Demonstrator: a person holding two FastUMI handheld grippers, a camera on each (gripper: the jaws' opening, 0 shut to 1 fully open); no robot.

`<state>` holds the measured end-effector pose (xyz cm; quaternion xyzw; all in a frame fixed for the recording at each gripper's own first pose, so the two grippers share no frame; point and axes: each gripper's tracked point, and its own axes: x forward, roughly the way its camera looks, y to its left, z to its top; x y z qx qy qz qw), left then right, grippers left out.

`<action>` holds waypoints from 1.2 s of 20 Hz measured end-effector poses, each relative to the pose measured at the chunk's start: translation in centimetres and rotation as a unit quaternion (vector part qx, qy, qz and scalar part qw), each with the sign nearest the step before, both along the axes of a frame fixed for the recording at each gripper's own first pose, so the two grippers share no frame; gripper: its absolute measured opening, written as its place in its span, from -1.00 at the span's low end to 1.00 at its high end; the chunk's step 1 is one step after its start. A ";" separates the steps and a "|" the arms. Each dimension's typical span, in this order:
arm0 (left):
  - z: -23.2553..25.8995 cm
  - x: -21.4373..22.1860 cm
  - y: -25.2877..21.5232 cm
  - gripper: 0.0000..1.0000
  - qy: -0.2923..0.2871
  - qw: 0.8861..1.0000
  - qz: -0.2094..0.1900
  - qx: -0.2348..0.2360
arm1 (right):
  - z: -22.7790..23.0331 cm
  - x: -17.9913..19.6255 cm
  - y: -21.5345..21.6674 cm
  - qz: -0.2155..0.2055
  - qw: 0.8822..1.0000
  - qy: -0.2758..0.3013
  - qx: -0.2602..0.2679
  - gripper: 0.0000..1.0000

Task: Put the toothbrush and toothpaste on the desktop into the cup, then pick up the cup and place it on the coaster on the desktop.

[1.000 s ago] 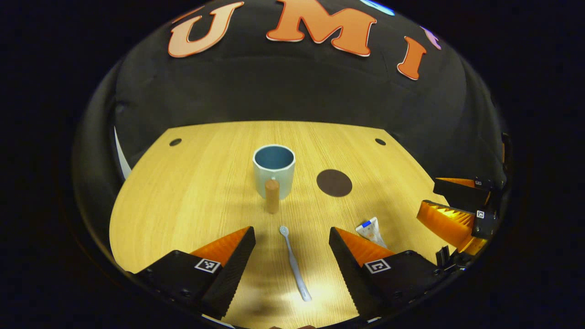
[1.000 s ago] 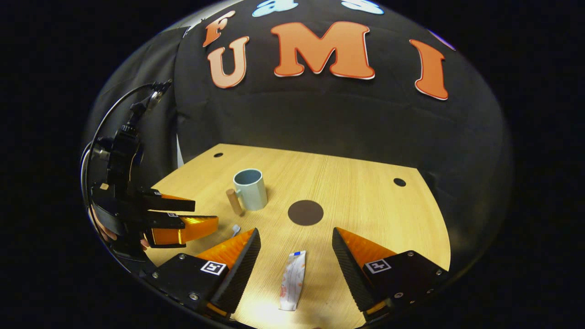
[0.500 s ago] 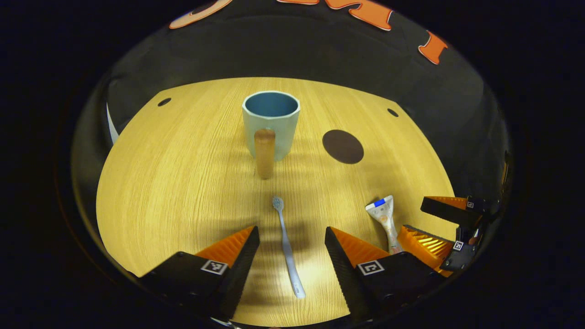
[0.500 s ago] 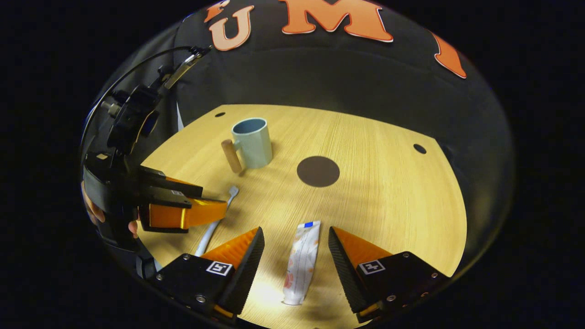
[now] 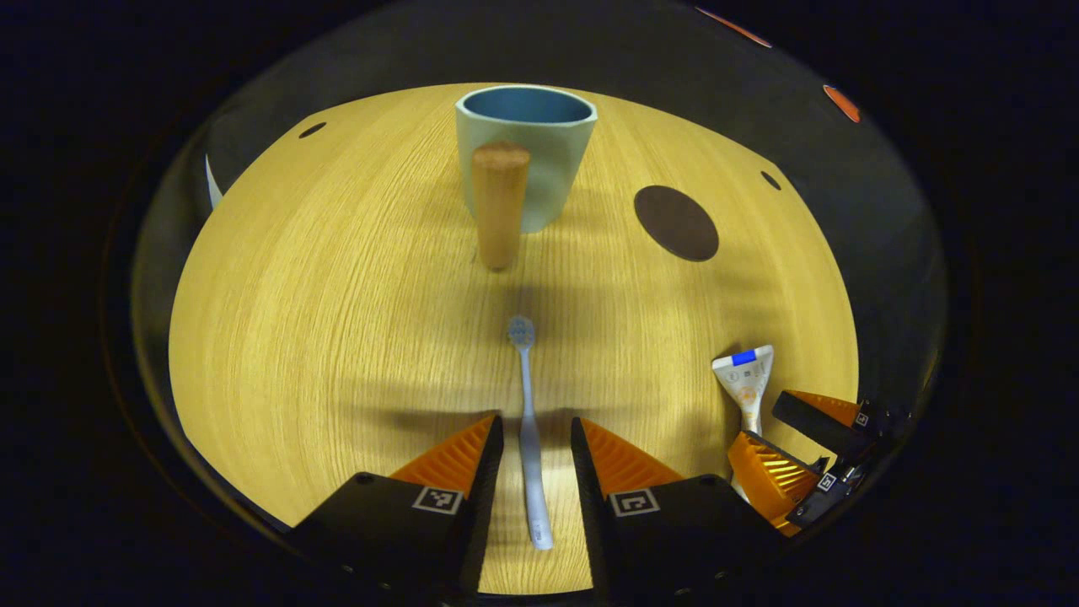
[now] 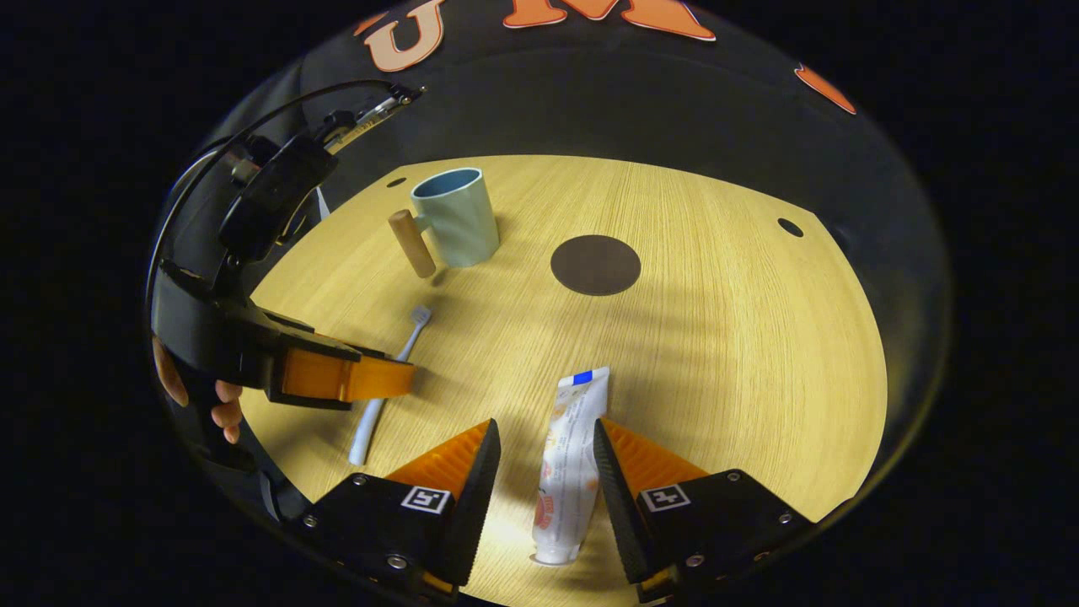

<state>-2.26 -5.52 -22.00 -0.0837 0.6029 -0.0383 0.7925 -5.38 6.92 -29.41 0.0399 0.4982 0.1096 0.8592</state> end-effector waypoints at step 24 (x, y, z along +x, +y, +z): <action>0.5 0.0 0.5 -0.87 -0.029 0.999 -0.041 -0.001 | -2.4 1.1 -0.7 -0.069 0.996 0.037 0.039 -0.78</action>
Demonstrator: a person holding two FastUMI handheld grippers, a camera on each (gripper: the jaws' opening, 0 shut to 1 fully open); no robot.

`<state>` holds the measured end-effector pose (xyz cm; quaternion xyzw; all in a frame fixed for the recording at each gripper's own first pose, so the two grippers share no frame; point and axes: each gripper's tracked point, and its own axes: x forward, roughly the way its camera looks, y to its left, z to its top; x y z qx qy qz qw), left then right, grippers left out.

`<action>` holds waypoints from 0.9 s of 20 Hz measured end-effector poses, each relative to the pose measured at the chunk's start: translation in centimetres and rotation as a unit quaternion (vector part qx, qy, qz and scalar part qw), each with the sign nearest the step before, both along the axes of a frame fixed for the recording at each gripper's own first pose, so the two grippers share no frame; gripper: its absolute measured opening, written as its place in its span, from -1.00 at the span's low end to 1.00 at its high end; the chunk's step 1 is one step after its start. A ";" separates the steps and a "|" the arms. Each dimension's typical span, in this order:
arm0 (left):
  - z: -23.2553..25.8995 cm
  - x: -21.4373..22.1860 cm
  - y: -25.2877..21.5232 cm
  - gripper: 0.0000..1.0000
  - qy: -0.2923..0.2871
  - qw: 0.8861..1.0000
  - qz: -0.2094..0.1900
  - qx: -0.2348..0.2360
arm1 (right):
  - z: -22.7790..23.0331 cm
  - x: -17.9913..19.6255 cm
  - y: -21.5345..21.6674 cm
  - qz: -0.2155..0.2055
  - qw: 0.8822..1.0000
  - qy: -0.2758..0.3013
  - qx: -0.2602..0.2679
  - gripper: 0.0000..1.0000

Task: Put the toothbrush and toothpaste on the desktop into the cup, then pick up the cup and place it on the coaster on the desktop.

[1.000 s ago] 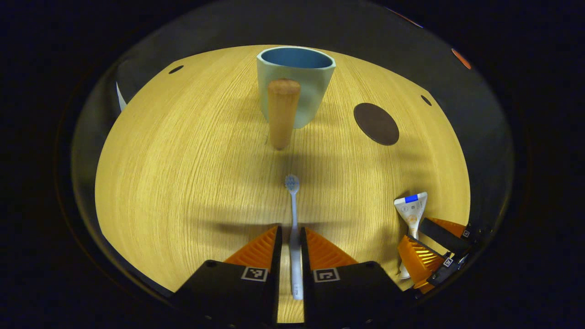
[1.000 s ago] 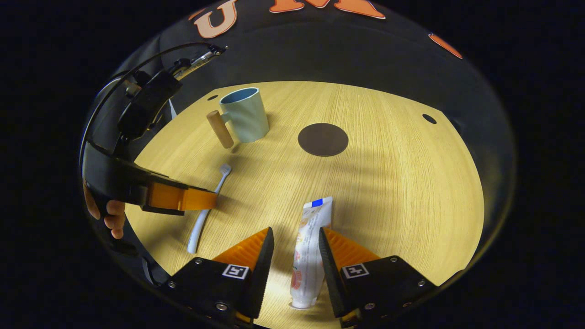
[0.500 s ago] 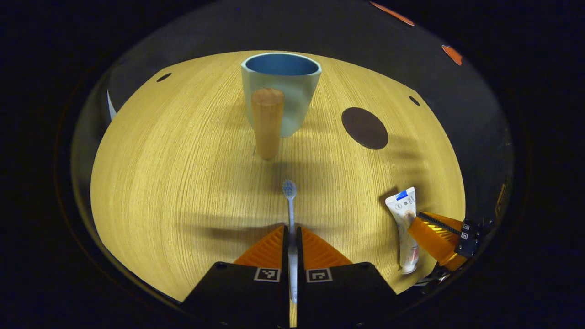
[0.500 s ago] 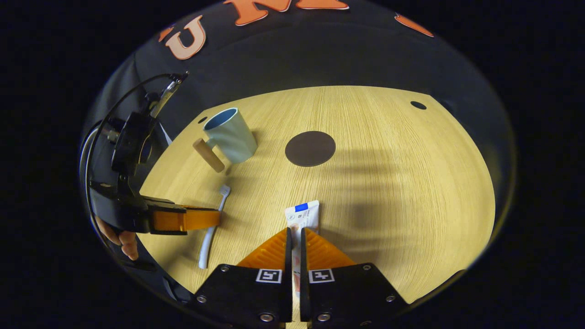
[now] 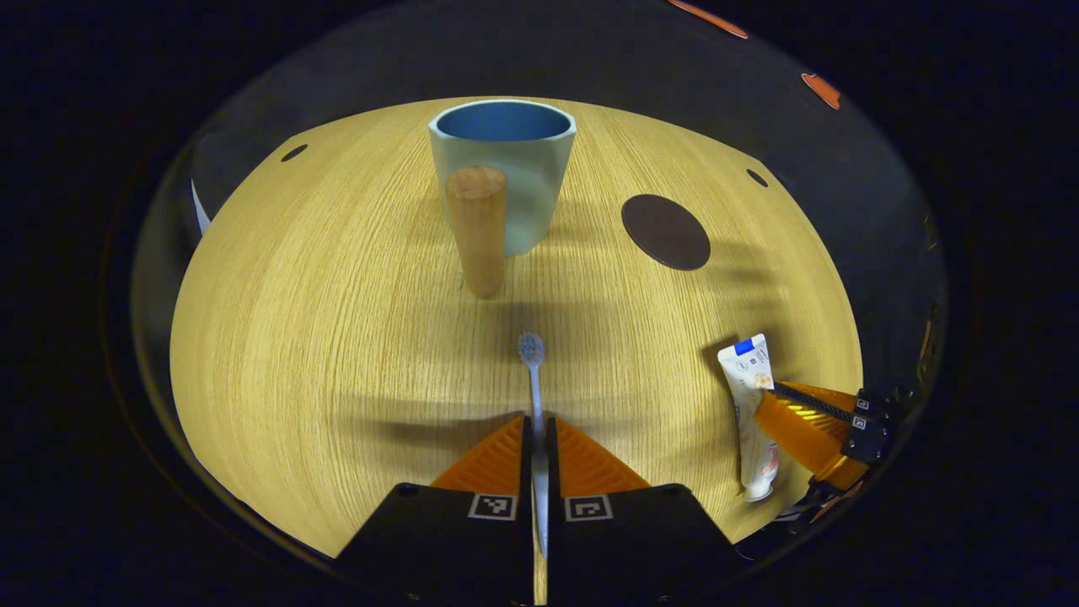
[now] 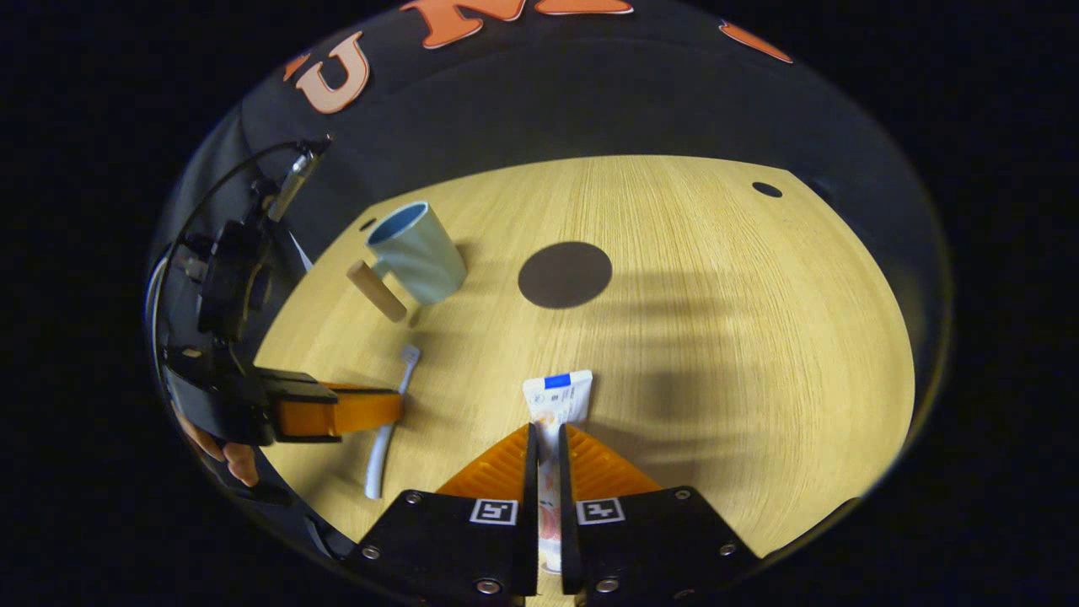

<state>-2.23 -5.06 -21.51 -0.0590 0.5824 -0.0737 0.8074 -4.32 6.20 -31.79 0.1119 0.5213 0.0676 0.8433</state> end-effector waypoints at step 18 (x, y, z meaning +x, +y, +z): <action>2.0 2.8 -0.2 -0.94 -0.109 0.993 -0.002 -0.034 | 4.7 1.7 0.0 -0.023 0.995 -0.089 0.045 -0.86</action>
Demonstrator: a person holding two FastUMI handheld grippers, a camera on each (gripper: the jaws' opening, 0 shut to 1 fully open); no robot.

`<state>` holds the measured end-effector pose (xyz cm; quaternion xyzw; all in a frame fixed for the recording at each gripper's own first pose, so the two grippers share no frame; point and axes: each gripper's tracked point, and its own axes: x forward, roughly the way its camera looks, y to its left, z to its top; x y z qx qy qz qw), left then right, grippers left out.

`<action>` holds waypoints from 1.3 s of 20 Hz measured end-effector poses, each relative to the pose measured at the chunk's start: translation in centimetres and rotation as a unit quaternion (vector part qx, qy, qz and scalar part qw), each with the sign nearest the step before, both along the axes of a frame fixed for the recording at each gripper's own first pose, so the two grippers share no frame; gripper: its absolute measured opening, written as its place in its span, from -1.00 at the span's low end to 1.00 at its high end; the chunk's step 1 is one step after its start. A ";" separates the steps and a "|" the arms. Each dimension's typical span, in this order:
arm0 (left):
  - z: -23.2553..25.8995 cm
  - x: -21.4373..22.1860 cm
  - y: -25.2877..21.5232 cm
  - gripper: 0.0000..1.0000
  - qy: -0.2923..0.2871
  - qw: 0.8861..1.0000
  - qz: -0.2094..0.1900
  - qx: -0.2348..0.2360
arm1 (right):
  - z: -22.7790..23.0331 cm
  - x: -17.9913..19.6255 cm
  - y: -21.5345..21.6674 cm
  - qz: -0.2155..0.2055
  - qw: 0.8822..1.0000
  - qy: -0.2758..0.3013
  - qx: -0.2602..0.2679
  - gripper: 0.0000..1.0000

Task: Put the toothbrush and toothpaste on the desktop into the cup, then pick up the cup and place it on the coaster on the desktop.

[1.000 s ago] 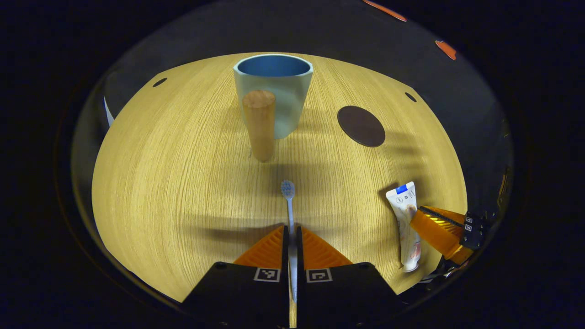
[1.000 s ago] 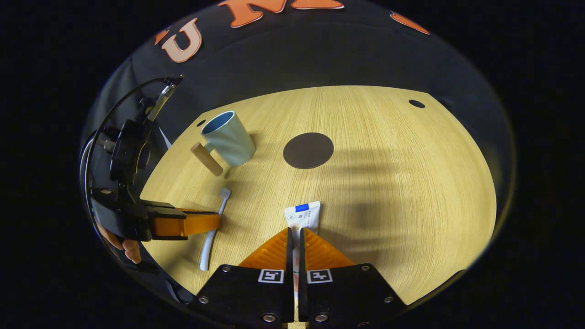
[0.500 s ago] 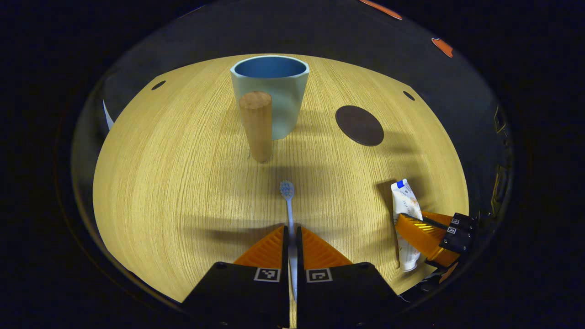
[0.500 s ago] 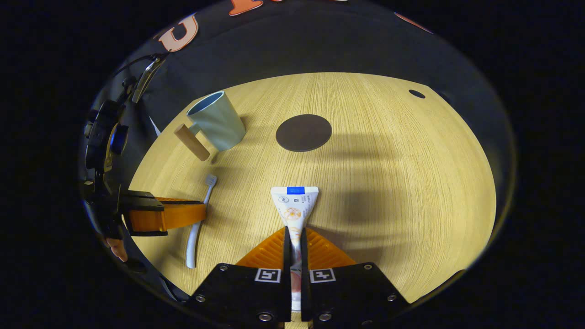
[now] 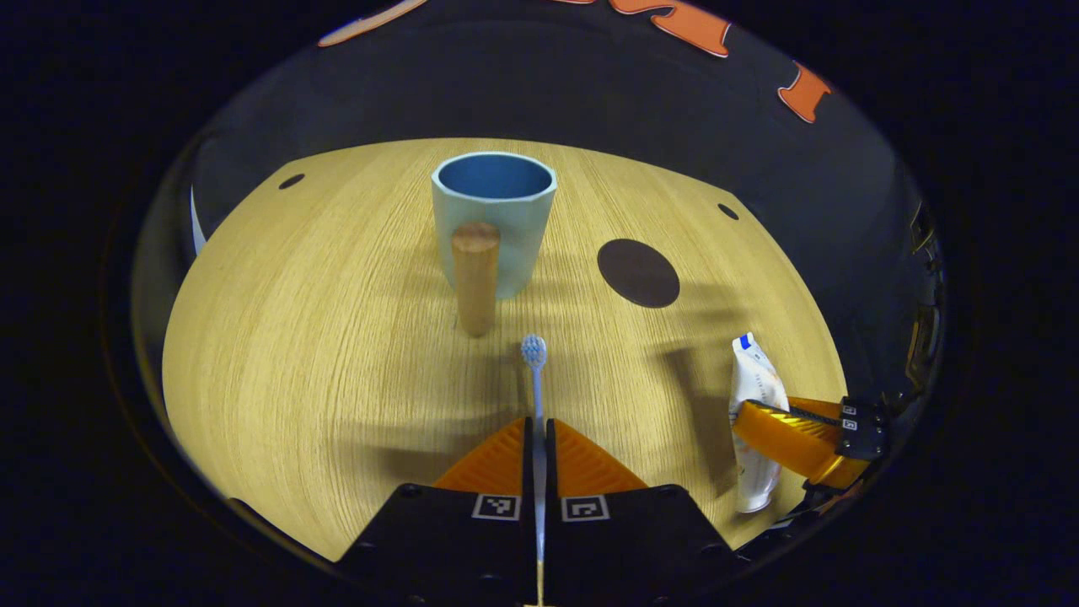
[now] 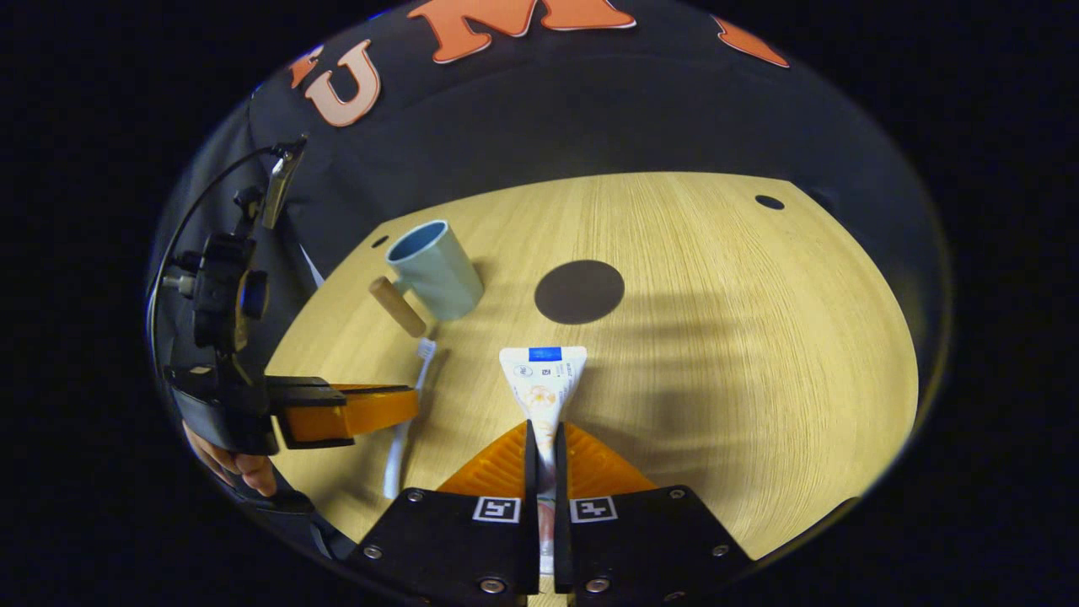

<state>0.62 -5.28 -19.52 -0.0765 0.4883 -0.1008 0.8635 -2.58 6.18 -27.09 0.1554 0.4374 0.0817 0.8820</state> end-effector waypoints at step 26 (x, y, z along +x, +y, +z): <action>11.9 4.7 6.9 -0.94 -0.390 0.918 0.064 0.018 | 12.3 2.3 -4.4 -0.059 0.962 -0.261 -0.052 -0.87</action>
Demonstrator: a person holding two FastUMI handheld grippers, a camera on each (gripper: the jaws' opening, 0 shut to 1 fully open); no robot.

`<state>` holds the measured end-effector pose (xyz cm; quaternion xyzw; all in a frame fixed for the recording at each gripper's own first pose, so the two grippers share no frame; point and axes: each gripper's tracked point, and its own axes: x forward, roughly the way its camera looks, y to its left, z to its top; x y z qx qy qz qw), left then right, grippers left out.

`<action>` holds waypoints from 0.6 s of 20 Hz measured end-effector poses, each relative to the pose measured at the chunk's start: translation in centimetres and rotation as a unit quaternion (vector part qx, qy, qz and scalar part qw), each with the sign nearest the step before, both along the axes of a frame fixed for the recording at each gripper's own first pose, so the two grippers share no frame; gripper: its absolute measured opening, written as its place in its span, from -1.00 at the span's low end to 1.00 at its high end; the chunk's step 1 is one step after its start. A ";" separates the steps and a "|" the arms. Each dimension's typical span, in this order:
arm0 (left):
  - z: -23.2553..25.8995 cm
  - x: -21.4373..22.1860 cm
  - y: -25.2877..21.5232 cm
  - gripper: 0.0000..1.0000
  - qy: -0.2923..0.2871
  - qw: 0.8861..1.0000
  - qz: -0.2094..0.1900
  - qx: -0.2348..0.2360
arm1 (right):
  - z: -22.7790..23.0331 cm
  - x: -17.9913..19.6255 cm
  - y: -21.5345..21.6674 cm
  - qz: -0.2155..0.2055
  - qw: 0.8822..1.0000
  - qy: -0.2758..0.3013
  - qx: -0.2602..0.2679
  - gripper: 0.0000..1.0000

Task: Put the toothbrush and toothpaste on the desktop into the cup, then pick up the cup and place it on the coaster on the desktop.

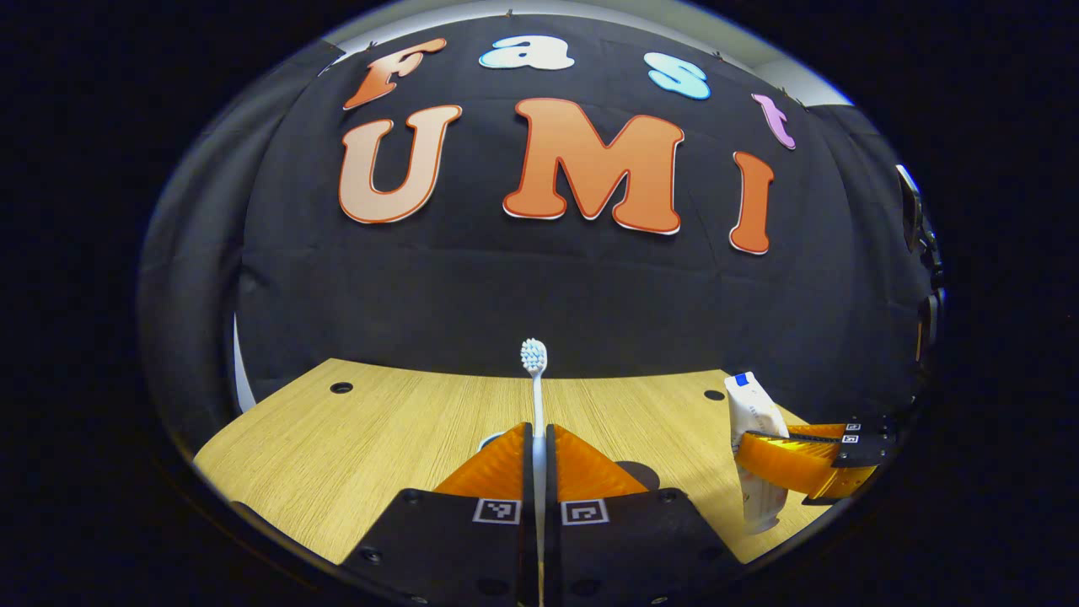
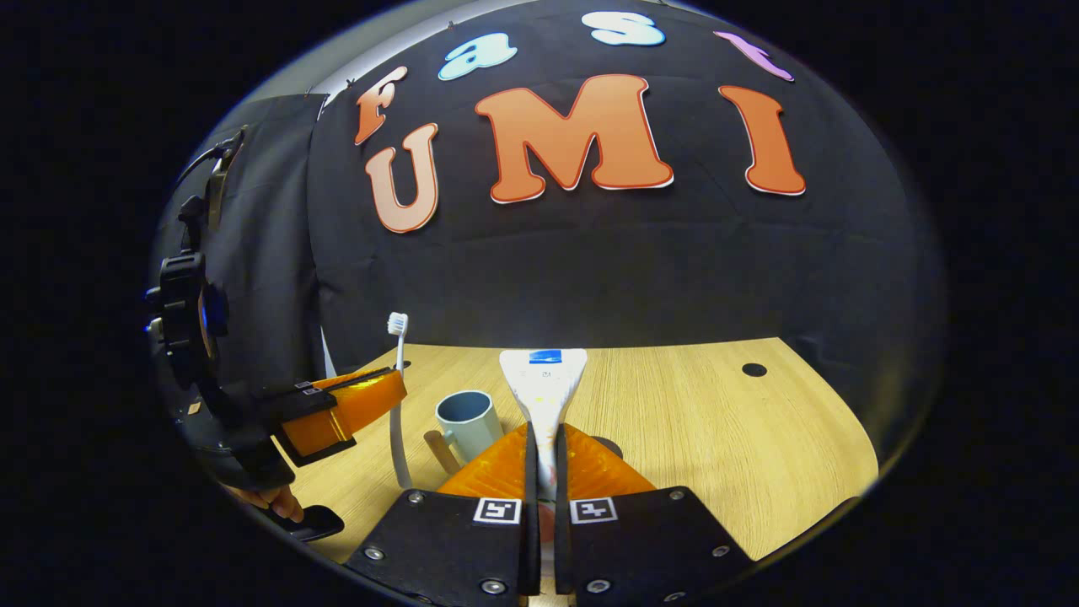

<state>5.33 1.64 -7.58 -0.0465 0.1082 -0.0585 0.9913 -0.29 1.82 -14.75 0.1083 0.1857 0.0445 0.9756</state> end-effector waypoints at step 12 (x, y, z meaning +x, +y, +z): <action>5.6 6.1 2.8 -0.95 -0.108 0.994 0.024 0.012 | 2.3 3.6 -0.1 0.008 0.997 -0.076 -0.027 -0.87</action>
